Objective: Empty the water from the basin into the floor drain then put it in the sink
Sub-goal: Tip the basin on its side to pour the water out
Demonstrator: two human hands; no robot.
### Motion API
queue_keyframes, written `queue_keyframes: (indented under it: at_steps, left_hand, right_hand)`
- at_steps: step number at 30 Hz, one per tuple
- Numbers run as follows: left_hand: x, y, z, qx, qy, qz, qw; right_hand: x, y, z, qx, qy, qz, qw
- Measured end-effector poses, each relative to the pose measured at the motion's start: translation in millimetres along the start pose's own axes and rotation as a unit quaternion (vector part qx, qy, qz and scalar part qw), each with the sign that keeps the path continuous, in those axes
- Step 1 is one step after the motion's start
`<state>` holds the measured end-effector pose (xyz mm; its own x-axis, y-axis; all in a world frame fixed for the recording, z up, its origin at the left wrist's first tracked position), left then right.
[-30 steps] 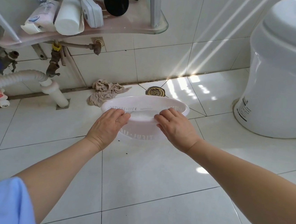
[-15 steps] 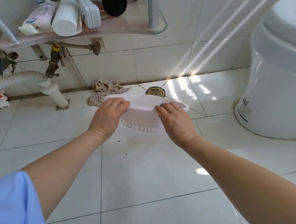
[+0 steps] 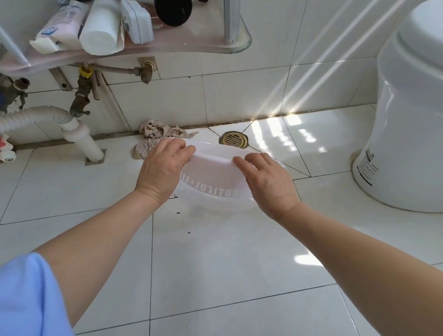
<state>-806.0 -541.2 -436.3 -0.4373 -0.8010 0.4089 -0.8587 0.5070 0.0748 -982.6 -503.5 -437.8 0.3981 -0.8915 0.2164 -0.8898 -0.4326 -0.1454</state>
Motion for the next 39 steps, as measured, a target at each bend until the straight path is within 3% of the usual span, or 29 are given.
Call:
queue_keyframes:
  at_steps: [20, 39]
  left_hand:
    - [12.2, -10.6, -4.1, -0.047, -0.035, -0.14, 0.988]
    - [15.0, -24.2, -2.2, -0.067, -0.04, -0.211, 0.974]
  right_hand:
    - [6.3, 8.2, 9.6, -0.025, -0.039, 0.009, 0.999]
    - [23.3, 9.9, 8.8, 0.024, -0.037, 0.028, 0.999]
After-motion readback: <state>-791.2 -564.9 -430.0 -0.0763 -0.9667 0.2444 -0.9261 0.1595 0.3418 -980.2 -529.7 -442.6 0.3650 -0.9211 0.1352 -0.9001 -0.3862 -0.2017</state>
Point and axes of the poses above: each hand's wrist, its own x-axis towards the middle knuckle, its own z-axis out of the palm, y = z × x, the point moved 7 cm from there along x, towards the middle knuckle, and after that the axes turned 12 degrees about -y, right-handed, at the moved point
